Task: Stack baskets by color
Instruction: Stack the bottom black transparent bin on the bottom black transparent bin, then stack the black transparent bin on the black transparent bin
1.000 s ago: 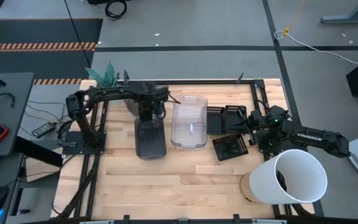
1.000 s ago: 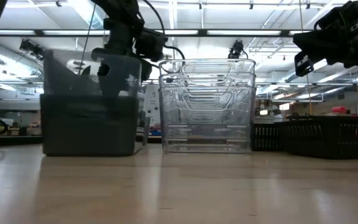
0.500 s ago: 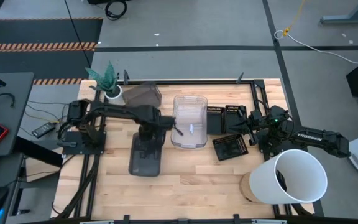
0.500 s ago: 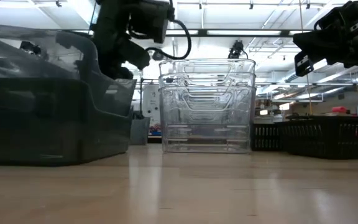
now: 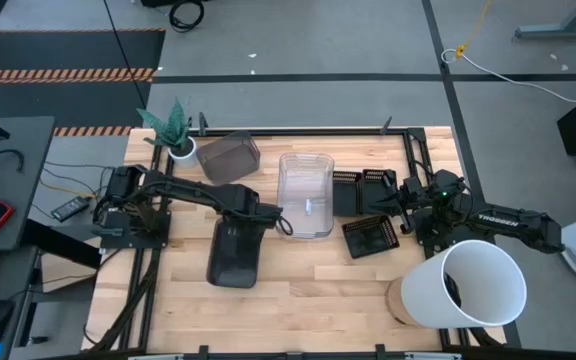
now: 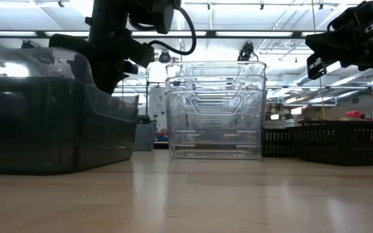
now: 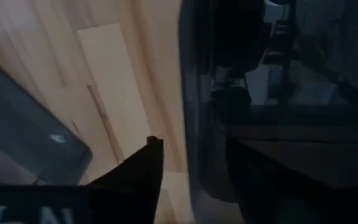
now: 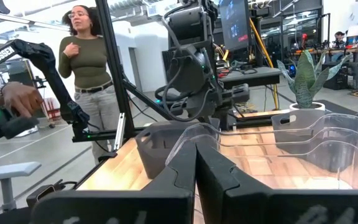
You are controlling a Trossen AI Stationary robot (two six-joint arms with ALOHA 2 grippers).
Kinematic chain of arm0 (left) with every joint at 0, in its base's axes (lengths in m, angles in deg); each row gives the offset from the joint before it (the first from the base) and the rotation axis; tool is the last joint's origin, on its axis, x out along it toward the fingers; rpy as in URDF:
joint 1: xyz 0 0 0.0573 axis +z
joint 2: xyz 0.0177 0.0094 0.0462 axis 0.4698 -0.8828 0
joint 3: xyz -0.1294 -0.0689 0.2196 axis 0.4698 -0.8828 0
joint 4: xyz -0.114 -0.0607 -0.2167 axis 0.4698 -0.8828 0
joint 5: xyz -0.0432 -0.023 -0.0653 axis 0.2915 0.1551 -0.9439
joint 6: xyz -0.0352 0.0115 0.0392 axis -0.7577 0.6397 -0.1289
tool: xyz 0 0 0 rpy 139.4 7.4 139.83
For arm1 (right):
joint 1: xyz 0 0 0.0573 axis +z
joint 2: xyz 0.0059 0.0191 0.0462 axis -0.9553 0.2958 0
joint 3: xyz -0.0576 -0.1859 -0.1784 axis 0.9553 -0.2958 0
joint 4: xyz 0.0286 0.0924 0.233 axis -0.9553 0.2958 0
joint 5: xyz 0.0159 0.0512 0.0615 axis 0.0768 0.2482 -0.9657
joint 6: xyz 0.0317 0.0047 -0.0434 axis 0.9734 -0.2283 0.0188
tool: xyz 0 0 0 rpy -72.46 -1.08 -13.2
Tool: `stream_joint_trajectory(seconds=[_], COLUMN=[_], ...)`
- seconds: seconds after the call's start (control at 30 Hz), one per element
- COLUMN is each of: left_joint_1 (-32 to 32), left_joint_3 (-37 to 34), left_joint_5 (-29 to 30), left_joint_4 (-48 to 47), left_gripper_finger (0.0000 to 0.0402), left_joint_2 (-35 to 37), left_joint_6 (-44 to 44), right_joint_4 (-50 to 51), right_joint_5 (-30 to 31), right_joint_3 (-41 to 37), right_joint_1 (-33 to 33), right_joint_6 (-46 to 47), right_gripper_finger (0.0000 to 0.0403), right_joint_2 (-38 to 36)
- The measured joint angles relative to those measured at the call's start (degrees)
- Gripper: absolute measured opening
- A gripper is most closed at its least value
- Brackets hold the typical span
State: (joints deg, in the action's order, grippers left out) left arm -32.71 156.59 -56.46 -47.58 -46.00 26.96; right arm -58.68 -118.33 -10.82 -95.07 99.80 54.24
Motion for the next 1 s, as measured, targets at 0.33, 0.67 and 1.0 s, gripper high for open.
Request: stream_joint_trajectory(seconds=[0.33, 0.67, 1.0], left_joint_1=[2.73, 15.12, 28.08], left_joint_3=[-3.89, -19.91, -21.00], left_joint_5=[4.04, 4.10, 5.74], left_joint_4=[4.97, 13.58, 11.21], left_gripper_finger=[0.0204, 0.0156, 0.0120], left_joint_2=[10.42, 29.50, 29.59], left_joint_6=[4.32, 4.10, 3.71], right_joint_4=[-0.03, -0.96, -1.02], right_joint_5=[-0.05, -0.17, -0.18], right_joint_3=[0.01, 0.01, 0.01], right_joint_1=[0.02, 0.02, 0.02], right_joint_6=[-0.02, -0.01, -0.01], right_gripper_finger=[0.0014, 0.0014, 0.0014], right_joint_2=[0.00, 0.00, 0.00])
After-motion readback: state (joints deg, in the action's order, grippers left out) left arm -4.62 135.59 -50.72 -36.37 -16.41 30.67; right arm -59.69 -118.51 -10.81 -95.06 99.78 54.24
